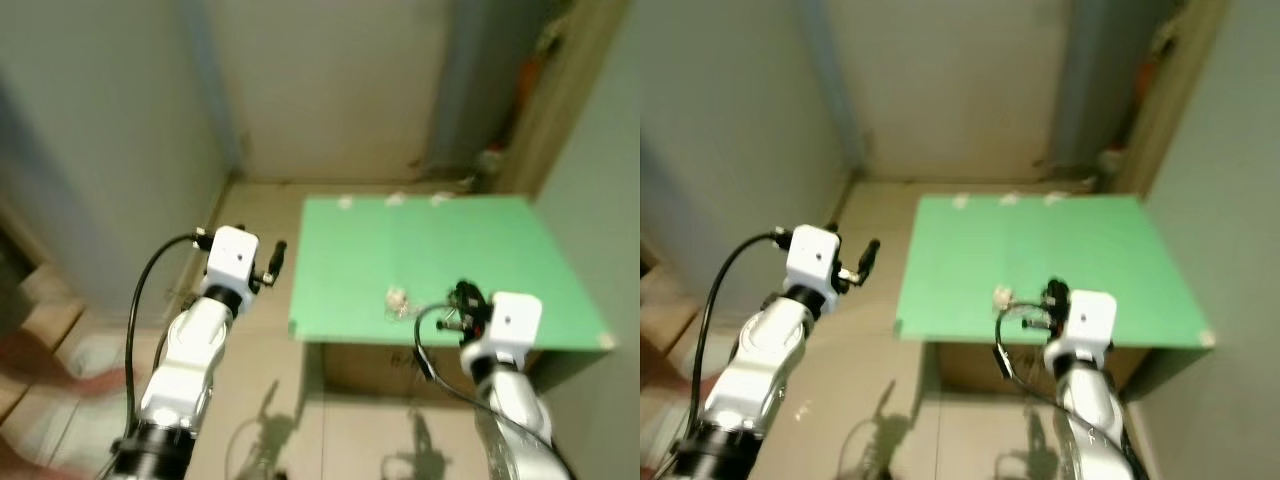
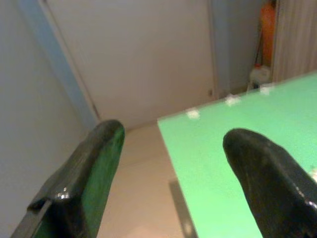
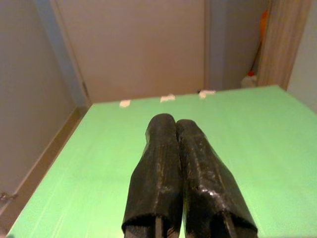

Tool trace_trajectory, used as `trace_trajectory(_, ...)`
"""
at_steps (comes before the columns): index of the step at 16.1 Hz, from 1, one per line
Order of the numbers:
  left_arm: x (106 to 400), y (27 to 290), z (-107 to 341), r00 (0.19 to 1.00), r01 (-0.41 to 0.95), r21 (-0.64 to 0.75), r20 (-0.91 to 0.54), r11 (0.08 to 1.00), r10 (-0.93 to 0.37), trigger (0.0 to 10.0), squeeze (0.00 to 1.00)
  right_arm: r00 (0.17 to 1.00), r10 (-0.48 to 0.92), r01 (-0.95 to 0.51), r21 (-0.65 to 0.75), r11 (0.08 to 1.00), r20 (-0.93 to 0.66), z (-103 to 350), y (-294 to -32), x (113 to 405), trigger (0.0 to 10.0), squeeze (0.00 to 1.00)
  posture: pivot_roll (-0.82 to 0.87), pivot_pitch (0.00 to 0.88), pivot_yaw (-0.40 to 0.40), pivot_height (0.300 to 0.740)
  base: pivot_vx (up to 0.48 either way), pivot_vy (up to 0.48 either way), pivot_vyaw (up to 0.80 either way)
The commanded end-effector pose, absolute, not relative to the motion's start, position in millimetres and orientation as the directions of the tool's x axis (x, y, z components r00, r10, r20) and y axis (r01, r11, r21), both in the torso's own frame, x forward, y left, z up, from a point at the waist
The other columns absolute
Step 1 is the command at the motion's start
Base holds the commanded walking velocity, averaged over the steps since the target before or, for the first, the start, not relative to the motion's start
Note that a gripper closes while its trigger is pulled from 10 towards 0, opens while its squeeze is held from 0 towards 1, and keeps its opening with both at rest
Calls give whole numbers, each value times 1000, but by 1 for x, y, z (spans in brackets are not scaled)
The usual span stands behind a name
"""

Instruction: Hang keys on a hook

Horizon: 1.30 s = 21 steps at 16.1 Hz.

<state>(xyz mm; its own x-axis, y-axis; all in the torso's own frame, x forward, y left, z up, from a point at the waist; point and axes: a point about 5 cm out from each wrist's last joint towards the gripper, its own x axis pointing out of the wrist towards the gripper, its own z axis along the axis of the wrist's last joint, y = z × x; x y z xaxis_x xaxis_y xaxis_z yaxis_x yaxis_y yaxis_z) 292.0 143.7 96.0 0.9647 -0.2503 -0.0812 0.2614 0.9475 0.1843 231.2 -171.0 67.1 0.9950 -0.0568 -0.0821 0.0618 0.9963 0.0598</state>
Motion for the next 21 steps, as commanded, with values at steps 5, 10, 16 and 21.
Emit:
trace_trajectory(5,295,142,98,959,285,195,-72,939,-276,10000,0,994,-52,58,58,997,-99,63,-173,229,10000,0,-173,0,68,740,-280,0,0)
trace_trajectory(10,296,143,95,958,287,193,-78,938,-277,10000,0,994,-41,47,53,997,-98,63,-171,230,10000,0,-171,0,68,740,-278,0,0)
trace_trajectory(16,298,141,93,960,281,224,-65,933,-273,10000,0,994,-42,46,41,998,-99,63,-173,236,10000,0,-173,0,59,740,-139,0,0)
trace_trajectory(21,296,135,92,941,337,200,-71,920,-330,10000,0,994,-20,26,58,998,-105,62,-170,238,10000,0,-175,0,64,740,0,282,-456)
